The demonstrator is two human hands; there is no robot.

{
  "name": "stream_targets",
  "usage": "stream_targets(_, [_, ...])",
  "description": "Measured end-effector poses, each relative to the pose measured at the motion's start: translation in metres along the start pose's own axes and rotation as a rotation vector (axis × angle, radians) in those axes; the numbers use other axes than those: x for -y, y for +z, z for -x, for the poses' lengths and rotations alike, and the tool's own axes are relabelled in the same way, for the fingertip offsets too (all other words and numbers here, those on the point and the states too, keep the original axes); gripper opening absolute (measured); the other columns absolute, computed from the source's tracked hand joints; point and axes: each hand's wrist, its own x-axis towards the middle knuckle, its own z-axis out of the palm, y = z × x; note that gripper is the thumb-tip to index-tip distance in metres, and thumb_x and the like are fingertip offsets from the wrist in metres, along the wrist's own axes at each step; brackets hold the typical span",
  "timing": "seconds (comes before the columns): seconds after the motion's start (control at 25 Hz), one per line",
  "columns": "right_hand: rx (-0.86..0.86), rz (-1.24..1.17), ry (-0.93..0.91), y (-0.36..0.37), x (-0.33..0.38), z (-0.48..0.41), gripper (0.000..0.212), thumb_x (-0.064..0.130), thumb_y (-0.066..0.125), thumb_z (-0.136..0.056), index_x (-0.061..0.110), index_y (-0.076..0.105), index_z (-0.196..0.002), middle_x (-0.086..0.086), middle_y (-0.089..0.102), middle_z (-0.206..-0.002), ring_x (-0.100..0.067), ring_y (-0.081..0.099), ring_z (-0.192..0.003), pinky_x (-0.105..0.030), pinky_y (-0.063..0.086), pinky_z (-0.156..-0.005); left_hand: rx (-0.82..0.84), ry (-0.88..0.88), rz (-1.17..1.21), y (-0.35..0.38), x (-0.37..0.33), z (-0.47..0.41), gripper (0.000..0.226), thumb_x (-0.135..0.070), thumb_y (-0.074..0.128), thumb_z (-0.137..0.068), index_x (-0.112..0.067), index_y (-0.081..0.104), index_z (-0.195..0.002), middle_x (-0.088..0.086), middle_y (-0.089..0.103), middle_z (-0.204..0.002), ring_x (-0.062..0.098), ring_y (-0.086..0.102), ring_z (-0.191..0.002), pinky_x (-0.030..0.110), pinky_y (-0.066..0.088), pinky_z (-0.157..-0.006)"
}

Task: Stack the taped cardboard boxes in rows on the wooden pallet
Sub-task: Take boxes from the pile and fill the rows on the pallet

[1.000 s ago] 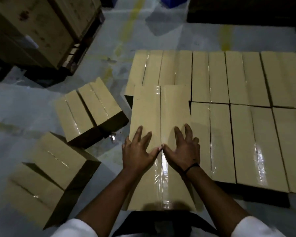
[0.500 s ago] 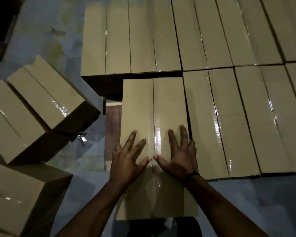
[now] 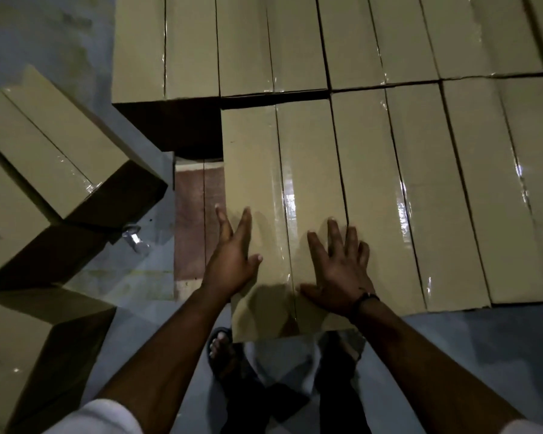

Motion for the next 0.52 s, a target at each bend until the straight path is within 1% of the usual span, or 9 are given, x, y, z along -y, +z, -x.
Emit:
stream_targets(0.04, [0.036, 0.006, 0.003, 0.009, -0.002, 0.008, 0.122, 0.08, 0.06, -0.078, 0.033, -0.016, -0.161, -0.011, -0.043, -0.159, -0.048, -0.036, -0.145, -0.072, -0.006, -0.118, -0.009, -0.018, 0.009, 0.001, -0.001, 0.0, 0.106, -0.025, 0.075, -0.092, -0.036, -0.002, -0.164, 0.003, -0.036, -0.164, 0.031, 0.026, -0.151, 0.036, 0.044, -0.106])
stream_targets(0.08, [0.061, 0.006, 0.007, 0.018, -0.003, 0.015, 0.129, 0.086, 0.059, -0.073, 0.033, -0.022, -0.159, -0.013, -0.046, -0.157, -0.05, -0.04, -0.142, -0.074, -0.008, -0.116, -0.009, -0.024, 0.014, 0.001, 0.0, 0.0, 0.106, -0.024, 0.075, -0.093, -0.034, -0.003, -0.164, 0.004, -0.031, -0.166, 0.03, 0.025, -0.151, 0.032, 0.04, -0.106])
stream_targets(0.12, [0.078, 0.008, 0.011, 0.024, -0.005, 0.02, 0.136, 0.091, 0.057, -0.067, 0.033, -0.026, -0.158, -0.014, -0.049, -0.155, -0.05, -0.042, -0.14, -0.074, -0.01, -0.115, -0.008, -0.03, 0.018, 0.001, 0.002, 0.0, 0.107, -0.024, 0.075, -0.092, -0.034, -0.004, -0.164, 0.004, -0.027, -0.168, 0.028, 0.021, -0.153, 0.031, 0.037, -0.106])
stream_targets(0.16, [0.09, 0.004, 0.016, 0.029, -0.008, 0.025, 0.142, 0.096, 0.056, -0.061, 0.034, -0.028, -0.156, -0.016, -0.05, -0.154, -0.051, -0.043, -0.139, -0.072, -0.012, -0.116, -0.01, -0.041, 0.027, 0.002, 0.004, -0.001, 0.107, -0.024, 0.076, -0.092, -0.035, -0.003, -0.164, 0.003, -0.024, -0.169, 0.026, 0.016, -0.154, 0.031, 0.035, -0.108])
stream_targets(0.24, [0.109, -0.012, 0.02, 0.033, -0.013, 0.03, 0.151, 0.102, 0.055, -0.051, 0.034, -0.032, -0.155, -0.018, -0.05, -0.152, -0.05, -0.043, -0.139, -0.069, -0.014, -0.117, -0.028, -0.057, 0.048, 0.004, 0.007, -0.002, 0.108, -0.024, 0.077, -0.091, -0.037, -0.002, -0.163, 0.001, -0.019, -0.17, 0.023, 0.013, -0.155, 0.036, 0.037, -0.111])
stream_targets(0.36, [0.143, 0.05, -0.016, 0.03, -0.017, 0.033, 0.159, 0.101, 0.061, -0.047, 0.031, -0.036, -0.153, -0.02, -0.052, -0.151, -0.053, -0.045, -0.137, -0.071, -0.013, -0.117, -0.066, -0.064, 0.064, 0.008, 0.011, -0.004, 0.108, -0.023, 0.079, -0.089, -0.036, 0.002, -0.164, -0.001, -0.015, -0.171, 0.024, 0.01, -0.156, 0.042, 0.037, -0.114])
stream_targets(0.44, [0.176, 0.139, -0.051, 0.028, -0.019, 0.034, 0.16, 0.094, 0.068, -0.05, 0.03, -0.038, -0.151, -0.019, -0.054, -0.149, -0.056, -0.046, -0.134, -0.074, -0.013, -0.115, -0.08, -0.083, 0.09, 0.01, 0.014, -0.005, 0.109, -0.022, 0.081, -0.087, -0.037, 0.004, -0.164, -0.004, -0.012, -0.171, 0.024, 0.009, -0.156, 0.046, 0.036, -0.116])
stream_targets(0.52, [0.182, 0.161, -0.07, 0.027, -0.021, 0.034, 0.156, 0.088, 0.072, -0.055, 0.031, -0.037, -0.152, -0.018, -0.054, -0.149, -0.056, -0.044, -0.135, -0.074, -0.008, -0.115, -0.094, -0.093, 0.106, 0.011, 0.015, -0.005, 0.111, -0.022, 0.081, -0.086, -0.038, 0.004, -0.163, -0.005, -0.01, -0.171, 0.022, 0.008, -0.156, 0.046, 0.034, -0.117])
